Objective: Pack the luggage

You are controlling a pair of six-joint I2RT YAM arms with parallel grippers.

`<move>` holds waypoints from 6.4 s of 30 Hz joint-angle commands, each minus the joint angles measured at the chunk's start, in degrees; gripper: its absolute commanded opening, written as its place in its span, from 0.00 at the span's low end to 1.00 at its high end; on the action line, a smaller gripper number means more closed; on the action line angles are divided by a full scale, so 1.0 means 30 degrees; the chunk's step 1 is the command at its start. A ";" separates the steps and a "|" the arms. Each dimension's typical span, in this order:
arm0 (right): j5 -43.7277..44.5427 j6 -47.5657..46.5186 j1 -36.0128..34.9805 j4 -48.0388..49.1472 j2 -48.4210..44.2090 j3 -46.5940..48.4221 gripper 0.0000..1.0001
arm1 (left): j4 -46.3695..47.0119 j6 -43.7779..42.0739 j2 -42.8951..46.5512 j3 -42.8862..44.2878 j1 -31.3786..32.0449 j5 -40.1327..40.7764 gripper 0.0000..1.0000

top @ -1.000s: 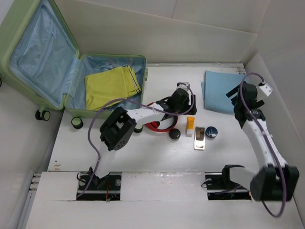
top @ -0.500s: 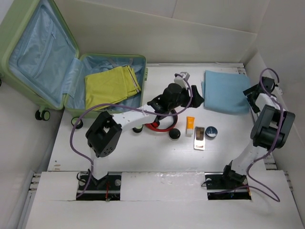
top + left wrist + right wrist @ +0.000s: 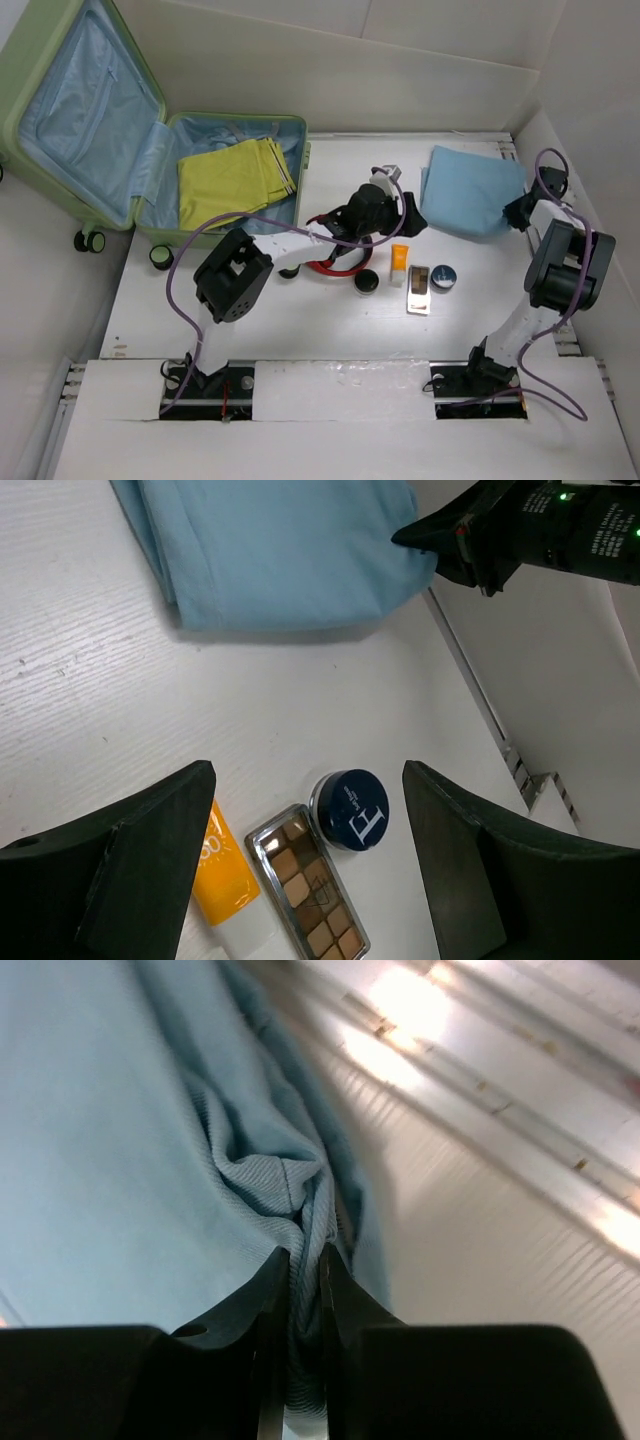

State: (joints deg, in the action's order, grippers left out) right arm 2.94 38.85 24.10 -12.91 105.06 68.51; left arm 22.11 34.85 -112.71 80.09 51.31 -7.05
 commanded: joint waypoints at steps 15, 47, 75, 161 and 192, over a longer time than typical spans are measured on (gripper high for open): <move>-0.6544 0.0731 -0.6480 0.0992 -0.1794 -0.1891 0.58 | -0.0160 0.1740 -0.0752 -0.0038 -0.1078 0.0973 0.74; -0.5402 0.0204 -0.8384 0.0904 -2.0747 -0.8159 0.88 | -0.7277 0.8422 -1.0596 1.1882 -0.2164 0.4748 0.66; -0.5786 -0.0968 -0.8765 -0.1792 -2.5292 -0.7368 0.89 | -0.5961 0.3094 -0.8930 1.8300 -0.4531 0.2206 0.00; 0.4176 -0.0909 -1.9161 -0.0971 -0.7245 0.1298 0.00 | -0.7867 -0.0836 2.9717 -1.0937 -0.5853 0.2787 0.83; 0.4995 -0.0029 -1.9607 0.1312 -0.7469 0.2576 0.69 | -0.6762 -0.0603 2.2377 -1.2602 -0.5679 -0.0368 0.82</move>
State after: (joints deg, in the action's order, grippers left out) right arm 13.80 40.25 -35.03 -14.31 91.42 83.09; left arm -2.46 32.21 -38.63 45.43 33.52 -0.99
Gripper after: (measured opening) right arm 0.702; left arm 0.821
